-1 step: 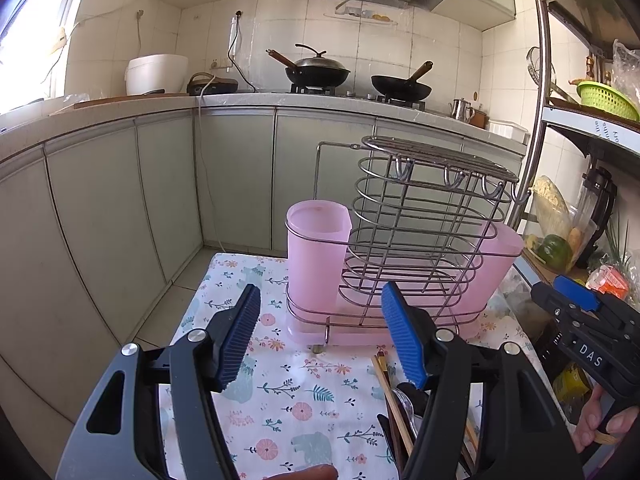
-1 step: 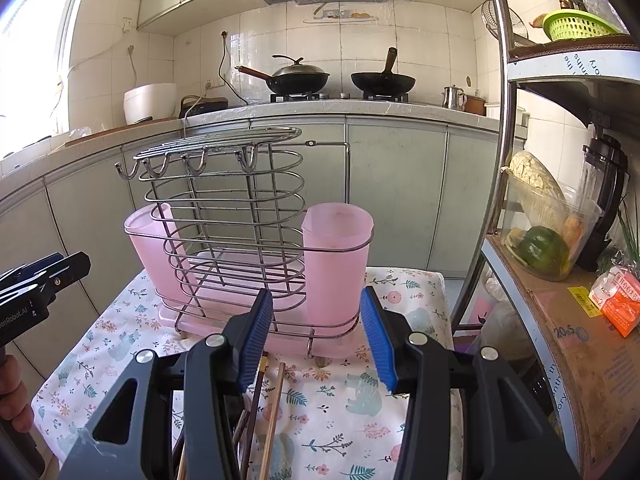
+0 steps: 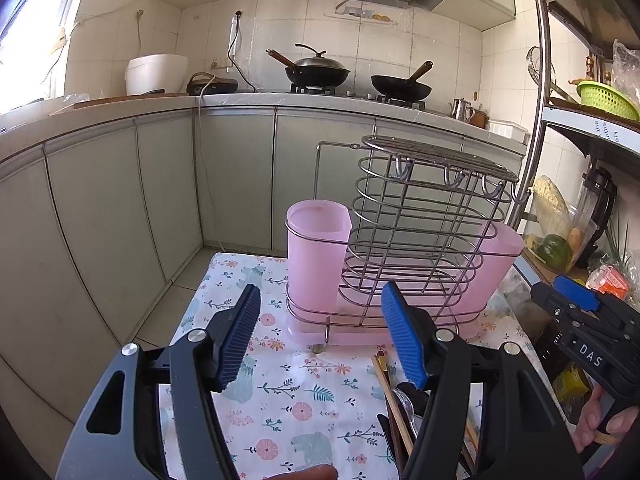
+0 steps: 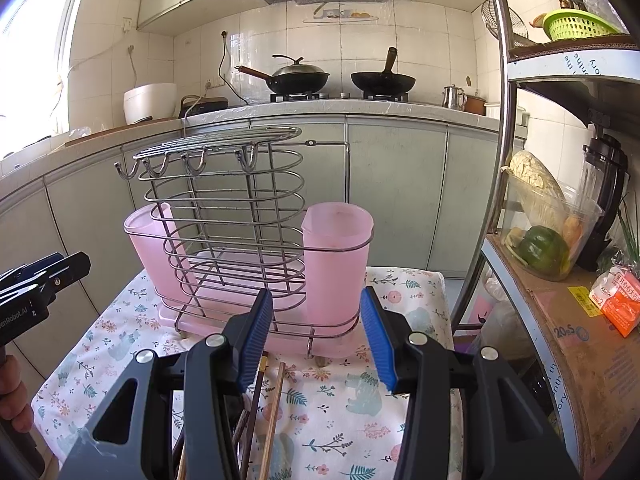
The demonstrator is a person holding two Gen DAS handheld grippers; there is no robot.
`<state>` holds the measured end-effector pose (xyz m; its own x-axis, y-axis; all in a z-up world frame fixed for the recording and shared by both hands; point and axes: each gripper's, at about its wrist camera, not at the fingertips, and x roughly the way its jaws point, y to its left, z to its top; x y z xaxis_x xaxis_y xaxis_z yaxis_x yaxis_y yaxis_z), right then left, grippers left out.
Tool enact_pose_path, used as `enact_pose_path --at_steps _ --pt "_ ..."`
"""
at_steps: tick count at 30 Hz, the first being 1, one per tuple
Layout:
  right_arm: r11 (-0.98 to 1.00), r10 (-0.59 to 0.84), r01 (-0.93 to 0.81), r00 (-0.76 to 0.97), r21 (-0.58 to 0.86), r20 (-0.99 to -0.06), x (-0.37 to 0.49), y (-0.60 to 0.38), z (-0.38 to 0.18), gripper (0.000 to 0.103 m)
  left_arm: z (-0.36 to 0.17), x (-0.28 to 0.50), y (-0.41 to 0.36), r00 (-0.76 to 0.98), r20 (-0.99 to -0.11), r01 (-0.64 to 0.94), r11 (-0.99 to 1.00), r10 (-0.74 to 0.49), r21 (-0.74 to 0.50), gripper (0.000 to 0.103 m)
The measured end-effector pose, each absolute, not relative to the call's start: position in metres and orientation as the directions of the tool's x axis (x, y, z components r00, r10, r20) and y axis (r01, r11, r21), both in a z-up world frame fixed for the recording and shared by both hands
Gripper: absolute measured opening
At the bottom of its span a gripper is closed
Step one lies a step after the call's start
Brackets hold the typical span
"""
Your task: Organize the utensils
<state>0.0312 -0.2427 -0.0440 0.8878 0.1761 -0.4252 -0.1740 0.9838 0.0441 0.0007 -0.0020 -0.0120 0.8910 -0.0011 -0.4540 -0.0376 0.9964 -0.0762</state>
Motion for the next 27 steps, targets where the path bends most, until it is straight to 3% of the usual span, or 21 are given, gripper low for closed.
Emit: enact_pose_path --at_steps 27 --pt "0.984 0.176 -0.174 0.886 0.044 -0.43 0.0346 -0.2429 -0.0475 0.045 -0.0139 0.0028 -0.0012 0.886 -0.464 -0.033 0.997 -0.004 -0.071 0.064"
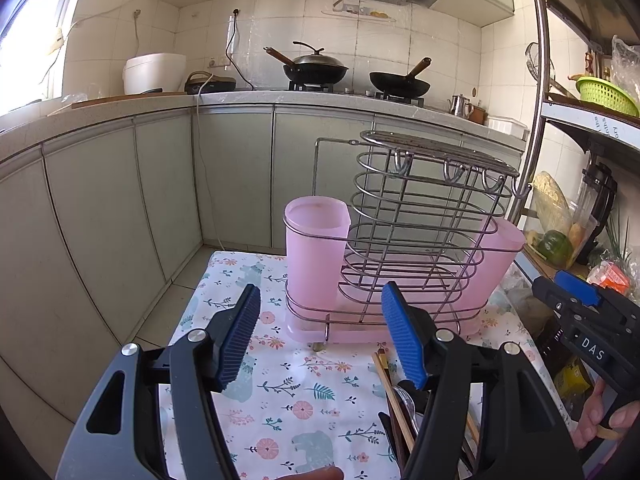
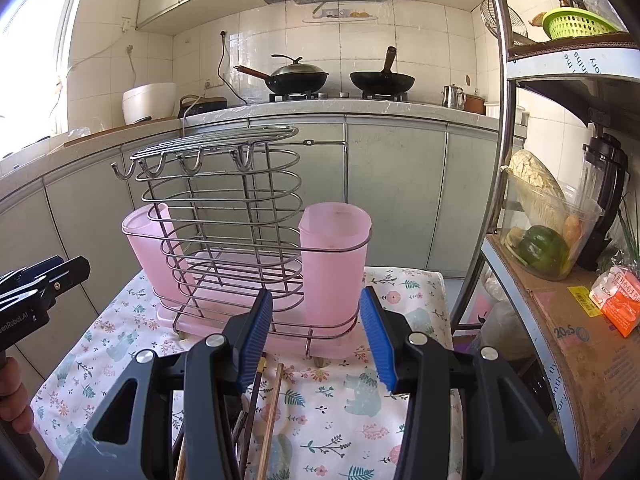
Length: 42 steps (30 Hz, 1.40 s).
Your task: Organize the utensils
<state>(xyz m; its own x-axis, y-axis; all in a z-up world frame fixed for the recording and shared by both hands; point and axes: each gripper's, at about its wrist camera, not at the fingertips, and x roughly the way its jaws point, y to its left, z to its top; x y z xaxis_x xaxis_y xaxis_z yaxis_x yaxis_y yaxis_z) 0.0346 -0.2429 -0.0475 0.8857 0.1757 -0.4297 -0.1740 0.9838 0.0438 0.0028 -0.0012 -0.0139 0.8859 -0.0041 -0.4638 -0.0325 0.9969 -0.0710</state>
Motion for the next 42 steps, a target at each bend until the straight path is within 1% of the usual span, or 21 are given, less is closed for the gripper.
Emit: enact_pose_path --at_steps 31,37,42 --pt "0.984 0.175 -0.171 0.878 0.048 -0.446 0.042 -0.245 -0.051 0.045 -0.017 0.009 -0.002 0.875 -0.485 -0.034 0.997 -0.001 -0.063 0.064" --pt "0.984 0.172 -0.169 0.872 0.049 -0.458 0.044 -0.246 -0.054 0.045 -0.021 0.011 -0.002 0.867 -0.499 -0.03 0.998 -0.005 -0.061 0.064" --pt "0.984 0.173 -0.166 0.855 0.057 -0.488 0.047 -0.249 -0.058 0.045 -0.027 0.014 0.0 0.855 -0.517 -0.008 0.999 -0.02 -0.052 0.064"
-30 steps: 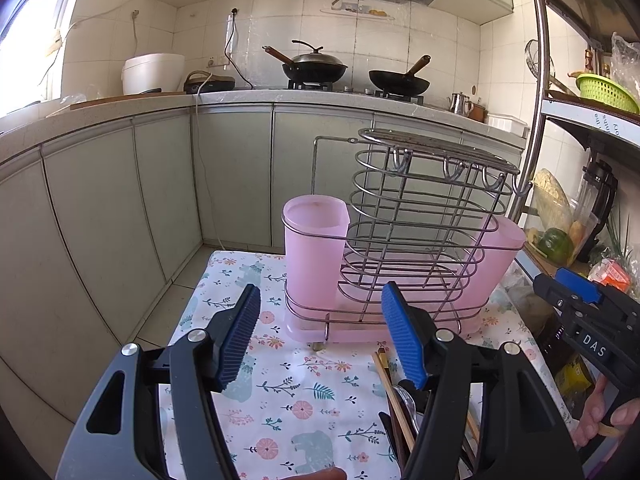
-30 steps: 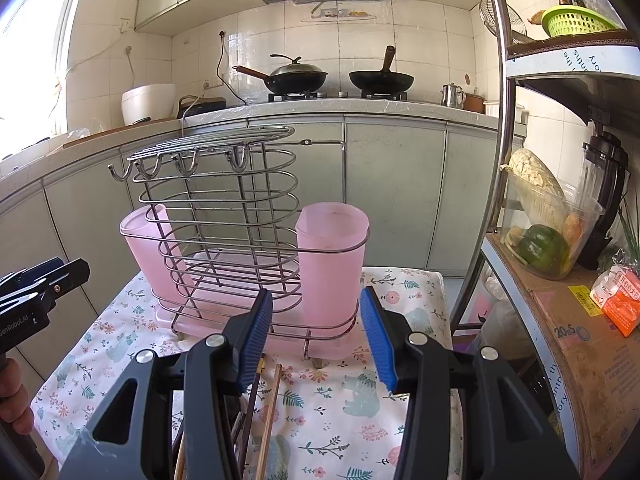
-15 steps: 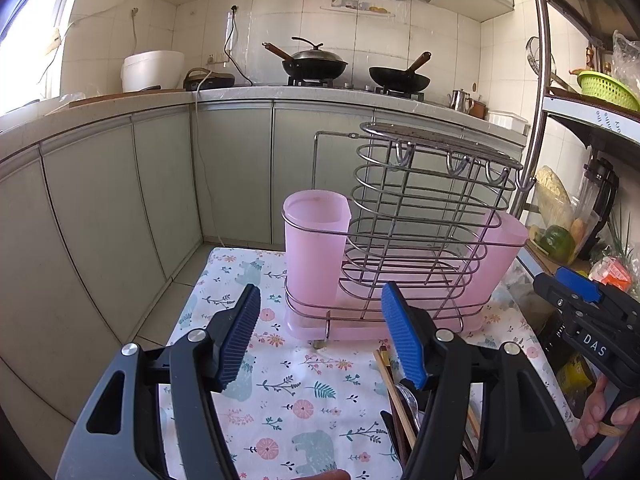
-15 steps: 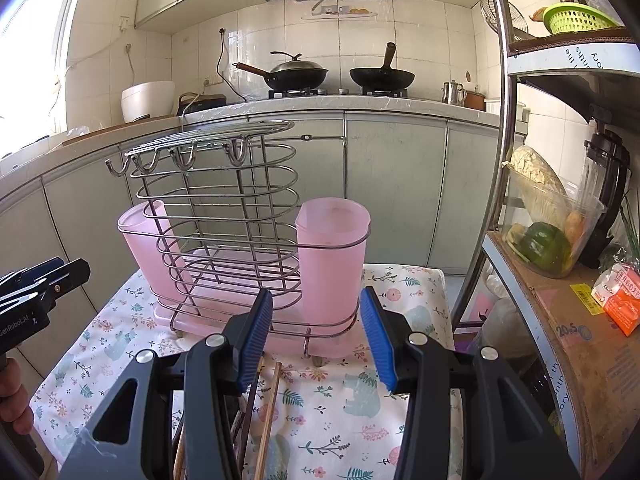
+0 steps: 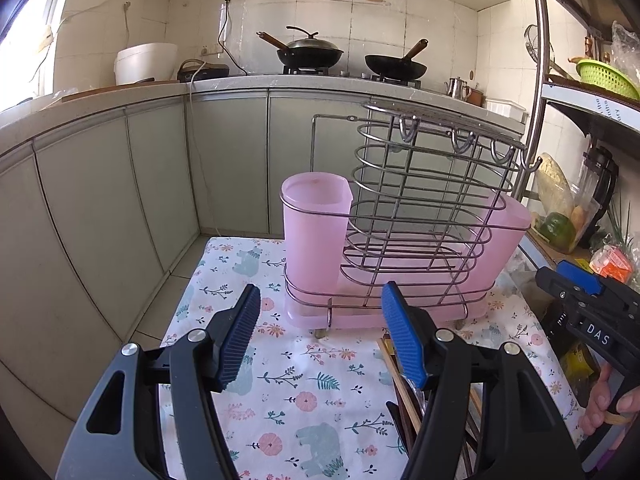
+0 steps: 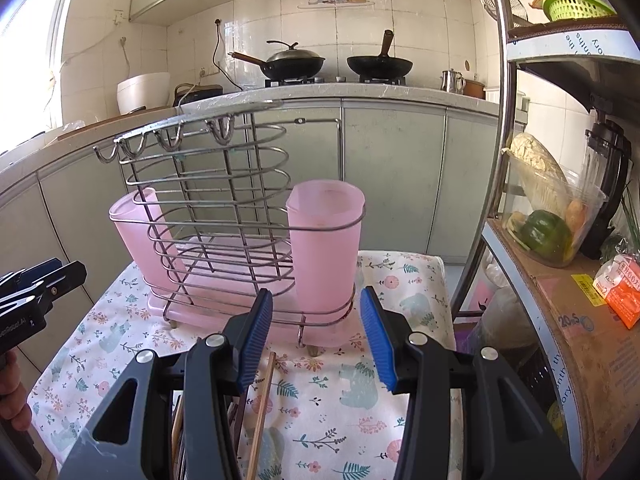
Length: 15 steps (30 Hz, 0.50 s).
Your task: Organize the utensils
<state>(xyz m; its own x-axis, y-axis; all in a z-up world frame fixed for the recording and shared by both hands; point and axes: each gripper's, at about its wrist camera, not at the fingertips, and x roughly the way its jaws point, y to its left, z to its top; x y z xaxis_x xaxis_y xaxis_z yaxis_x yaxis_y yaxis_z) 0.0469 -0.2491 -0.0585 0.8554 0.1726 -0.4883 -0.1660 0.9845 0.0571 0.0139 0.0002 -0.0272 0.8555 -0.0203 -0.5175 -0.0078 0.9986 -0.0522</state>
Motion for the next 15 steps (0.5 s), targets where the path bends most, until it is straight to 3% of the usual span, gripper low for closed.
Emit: enact_pose_path --at_steps 9,10,15 --pt "0.971 0.24 -0.185 0.753 0.153 -0.613 0.06 -0.262 -0.087 0.045 -0.055 0.028 0.01 0.748 -0.648 0.059 0.986 -0.146 -0.154 0.063" --pt "0.968 0.252 -0.185 0.738 0.17 -0.627 0.062 -0.263 -0.091 0.045 -0.058 0.031 0.01 0.733 -0.66 0.063 0.982 -0.165 -0.175 0.057" --pt "0.947 0.319 -0.194 0.663 0.256 -0.677 0.071 -0.265 -0.11 0.042 -0.075 0.044 0.006 0.661 -0.709 0.078 0.963 -0.244 -0.258 0.047"
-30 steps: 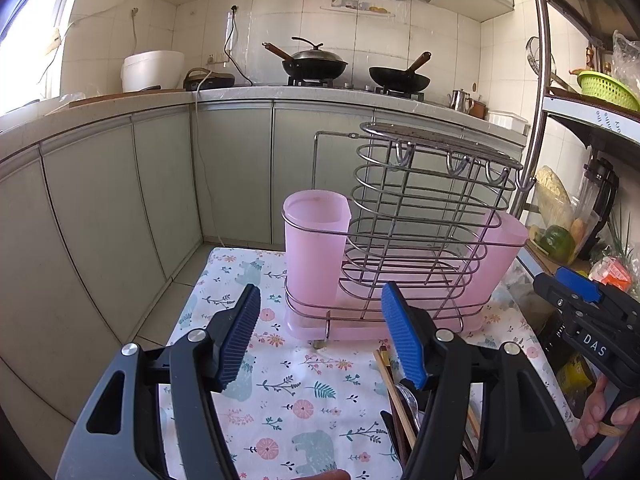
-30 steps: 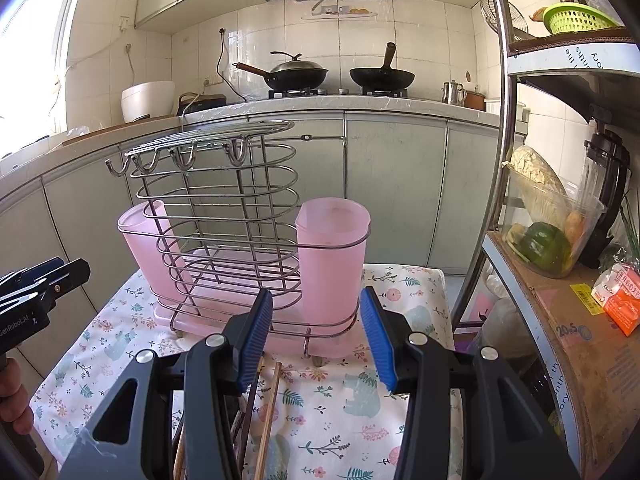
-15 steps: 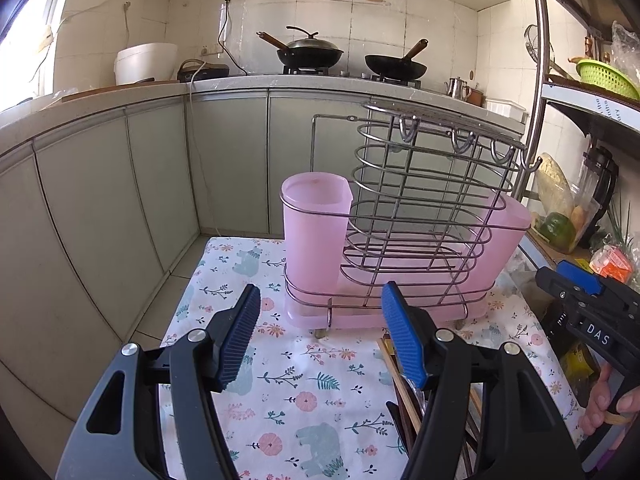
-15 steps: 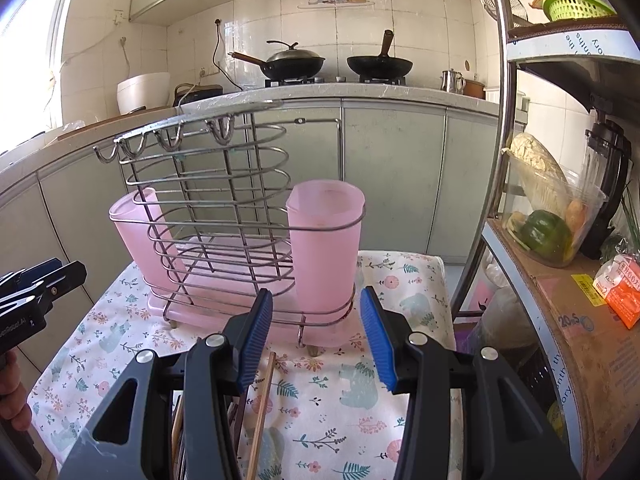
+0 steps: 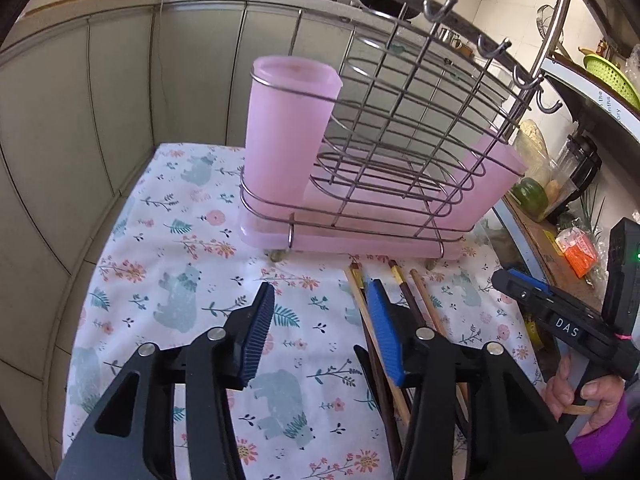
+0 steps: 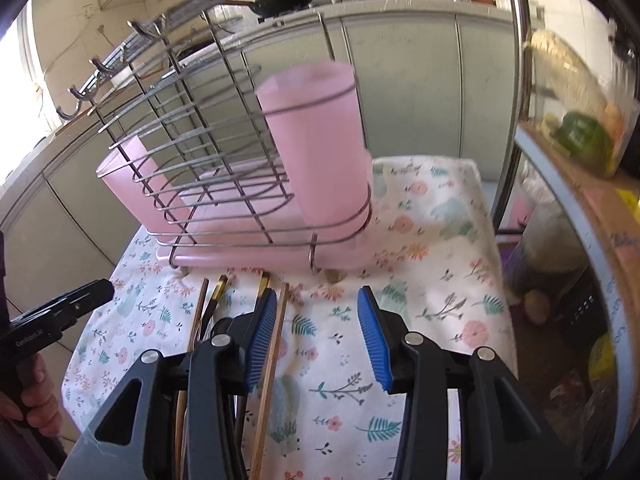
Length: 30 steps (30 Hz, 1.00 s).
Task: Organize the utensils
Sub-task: 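Lower the right tool to the loose utensils and grasp a plain wooden chopstick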
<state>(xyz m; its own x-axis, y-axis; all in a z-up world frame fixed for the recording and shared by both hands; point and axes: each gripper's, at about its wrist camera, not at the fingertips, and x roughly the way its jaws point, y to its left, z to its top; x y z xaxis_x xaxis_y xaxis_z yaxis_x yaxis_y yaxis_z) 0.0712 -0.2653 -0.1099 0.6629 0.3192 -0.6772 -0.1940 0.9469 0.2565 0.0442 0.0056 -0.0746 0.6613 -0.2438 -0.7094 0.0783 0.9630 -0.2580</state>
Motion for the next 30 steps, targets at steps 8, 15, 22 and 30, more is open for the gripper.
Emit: enact_pose_path --at_steps 8,15,22,30 --pt "0.918 0.397 -0.23 0.564 0.324 -0.724 0.085 -0.259 -0.129 0.034 -0.104 0.073 -0.01 0.541 -0.772 0.092 0.936 -0.334 -0.34 0.032" --pt "0.87 0.494 -0.251 0.461 0.425 -0.737 0.099 -0.252 -0.142 0.025 -0.13 0.103 -0.026 0.45 -0.809 0.067 0.917 -0.379 -0.393 0.028" --pt "0.862 0.507 -0.249 0.42 0.441 -0.753 0.107 -0.247 -0.151 0.019 -0.15 0.121 -0.036 0.407 -0.835 0.05 0.921 -0.371 -0.385 0.018" --pt "0.849 0.528 -0.234 0.393 0.473 -0.753 0.113 -0.246 -0.157 0.018 -0.154 0.124 -0.035 0.414 -0.818 0.046 0.907 -0.398 -0.418 0.006"
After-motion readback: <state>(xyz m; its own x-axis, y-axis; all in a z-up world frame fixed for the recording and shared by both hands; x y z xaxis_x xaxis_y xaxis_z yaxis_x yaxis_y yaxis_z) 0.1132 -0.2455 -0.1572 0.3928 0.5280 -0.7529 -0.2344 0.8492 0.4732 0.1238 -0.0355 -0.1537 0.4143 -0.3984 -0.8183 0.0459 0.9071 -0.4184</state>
